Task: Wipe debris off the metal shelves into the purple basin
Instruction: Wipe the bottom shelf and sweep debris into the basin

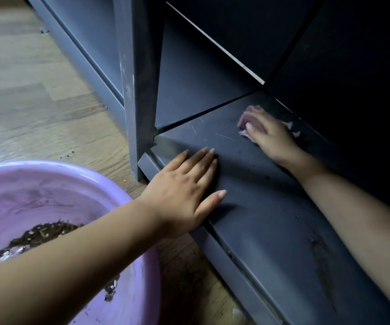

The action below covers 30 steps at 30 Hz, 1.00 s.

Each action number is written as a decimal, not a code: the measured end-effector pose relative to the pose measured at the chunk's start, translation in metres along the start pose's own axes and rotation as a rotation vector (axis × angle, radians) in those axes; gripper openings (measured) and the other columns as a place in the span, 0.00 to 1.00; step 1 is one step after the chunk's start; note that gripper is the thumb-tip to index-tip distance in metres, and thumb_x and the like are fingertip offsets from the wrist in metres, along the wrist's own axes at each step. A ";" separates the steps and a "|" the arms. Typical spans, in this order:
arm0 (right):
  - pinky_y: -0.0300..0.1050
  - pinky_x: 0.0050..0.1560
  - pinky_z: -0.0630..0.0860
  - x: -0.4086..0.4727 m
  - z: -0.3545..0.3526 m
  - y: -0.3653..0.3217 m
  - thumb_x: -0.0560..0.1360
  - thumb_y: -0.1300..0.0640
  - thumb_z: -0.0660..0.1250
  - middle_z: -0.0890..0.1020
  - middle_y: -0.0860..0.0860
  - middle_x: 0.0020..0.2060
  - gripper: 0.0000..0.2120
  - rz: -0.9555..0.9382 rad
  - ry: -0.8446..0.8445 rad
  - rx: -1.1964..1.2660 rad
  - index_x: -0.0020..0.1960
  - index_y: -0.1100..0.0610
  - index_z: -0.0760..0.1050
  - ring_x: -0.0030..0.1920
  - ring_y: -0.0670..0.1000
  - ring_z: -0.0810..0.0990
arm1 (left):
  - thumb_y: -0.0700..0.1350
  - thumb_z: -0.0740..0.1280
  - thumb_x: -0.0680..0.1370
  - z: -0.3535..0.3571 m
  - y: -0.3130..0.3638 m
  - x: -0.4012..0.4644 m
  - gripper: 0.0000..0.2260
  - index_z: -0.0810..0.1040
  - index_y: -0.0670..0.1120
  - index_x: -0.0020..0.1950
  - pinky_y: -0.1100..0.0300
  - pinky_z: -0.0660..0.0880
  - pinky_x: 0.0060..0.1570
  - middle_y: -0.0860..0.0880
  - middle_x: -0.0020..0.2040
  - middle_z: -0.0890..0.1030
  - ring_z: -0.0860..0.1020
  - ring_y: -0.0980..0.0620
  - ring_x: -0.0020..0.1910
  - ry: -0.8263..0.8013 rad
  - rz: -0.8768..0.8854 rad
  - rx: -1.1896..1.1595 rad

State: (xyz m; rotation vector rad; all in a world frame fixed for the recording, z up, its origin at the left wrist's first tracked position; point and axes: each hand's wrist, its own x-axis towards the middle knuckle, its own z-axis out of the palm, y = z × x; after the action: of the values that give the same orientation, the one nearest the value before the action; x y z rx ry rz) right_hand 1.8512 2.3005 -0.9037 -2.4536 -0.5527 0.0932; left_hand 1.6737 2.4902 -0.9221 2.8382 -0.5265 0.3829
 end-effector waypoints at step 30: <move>0.40 0.70 0.59 -0.016 0.048 -0.108 0.78 0.54 0.59 0.74 0.50 0.64 0.12 -0.148 -0.194 0.098 0.60 0.50 0.76 0.66 0.47 0.70 | 0.59 0.40 0.82 -0.027 -0.035 -0.030 0.36 0.77 0.34 0.63 0.52 0.64 0.66 0.36 0.63 0.77 0.75 0.40 0.63 -0.070 -0.184 0.060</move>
State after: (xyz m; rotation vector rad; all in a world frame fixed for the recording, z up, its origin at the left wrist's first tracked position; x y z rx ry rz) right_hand 1.7877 2.3988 -0.8800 -2.3148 -0.7931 0.2934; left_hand 1.6540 2.5393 -0.9114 2.9356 -0.2664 0.2708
